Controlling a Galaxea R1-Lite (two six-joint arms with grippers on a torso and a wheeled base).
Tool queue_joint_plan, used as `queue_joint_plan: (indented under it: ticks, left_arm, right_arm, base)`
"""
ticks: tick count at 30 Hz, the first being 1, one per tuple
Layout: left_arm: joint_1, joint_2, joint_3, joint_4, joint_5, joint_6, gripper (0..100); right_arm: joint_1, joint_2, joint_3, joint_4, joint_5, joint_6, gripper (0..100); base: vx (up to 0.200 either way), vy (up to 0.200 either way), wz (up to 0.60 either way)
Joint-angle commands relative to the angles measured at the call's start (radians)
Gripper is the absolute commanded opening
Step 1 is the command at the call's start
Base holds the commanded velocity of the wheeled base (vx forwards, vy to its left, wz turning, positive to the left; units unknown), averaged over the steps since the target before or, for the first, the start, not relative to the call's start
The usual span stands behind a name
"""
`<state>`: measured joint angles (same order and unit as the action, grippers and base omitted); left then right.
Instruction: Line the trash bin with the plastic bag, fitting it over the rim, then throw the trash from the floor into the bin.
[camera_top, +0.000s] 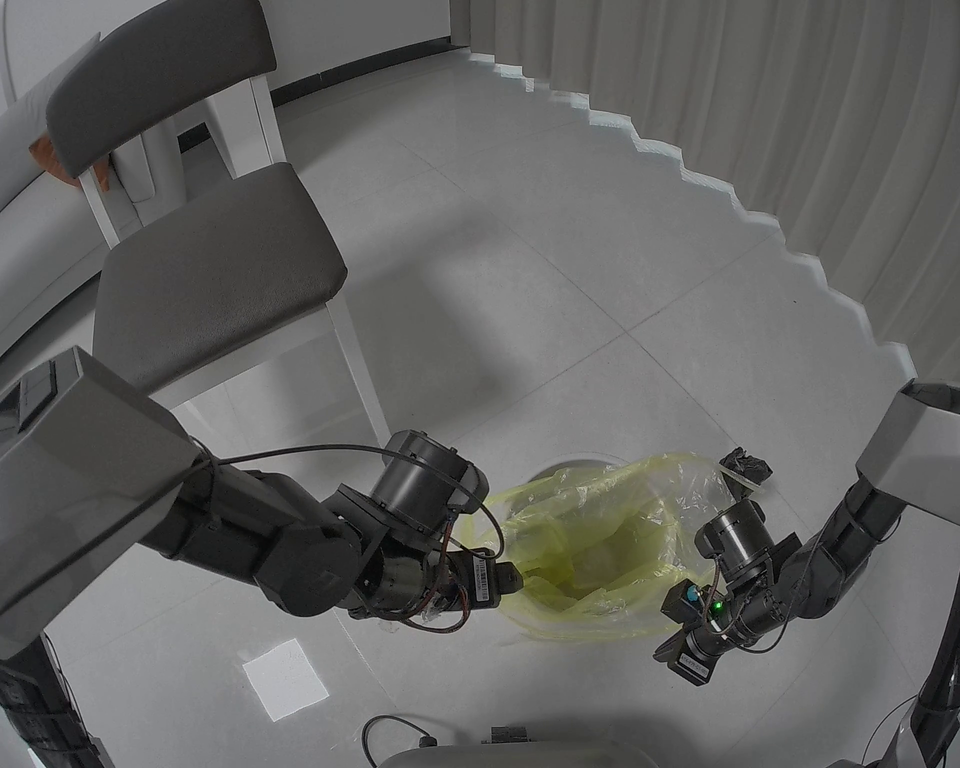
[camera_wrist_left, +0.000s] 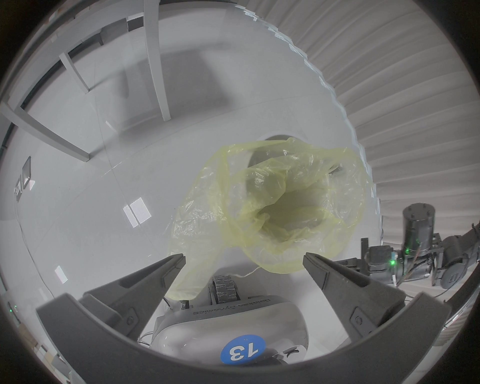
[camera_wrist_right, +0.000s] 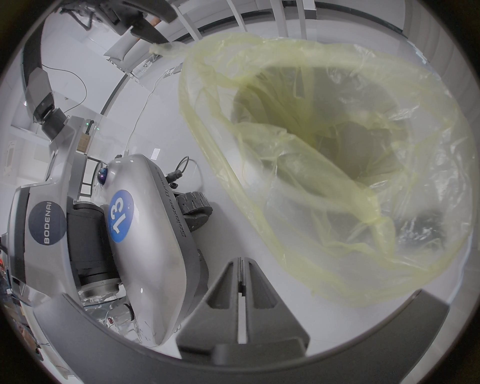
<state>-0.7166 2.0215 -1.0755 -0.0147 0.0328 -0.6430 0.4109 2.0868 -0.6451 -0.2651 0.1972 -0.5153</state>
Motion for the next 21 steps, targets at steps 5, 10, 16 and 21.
queue_joint_plan:
  ticks: [5,10,16,21]
  left_arm:
    - [0.0,0.077,-0.067,0.007,-0.004,0.003,100]
    - [-0.004,0.108,-0.106,0.012,-0.004,0.002,100]
    - [-0.007,0.12,-0.106,0.015,-0.004,-0.003,100]
    - [-0.004,0.14,-0.116,0.013,-0.004,0.002,100]
  right_arm:
    - [-0.018,-0.284,0.079,0.072,0.045,-0.002,0]
    - [-0.038,-0.281,0.073,0.075,0.045,-0.002,0]
    - [-0.06,-0.194,0.036,0.055,0.05,-0.006,100]
    - [-0.06,-0.114,-0.016,0.055,0.05,-0.012,100]
  base:
    - [0.0,0.0,0.0]
    - [0.0,0.0,0.0]
    - [0.0,0.0,0.0]
    - [0.0,0.0,0.0]
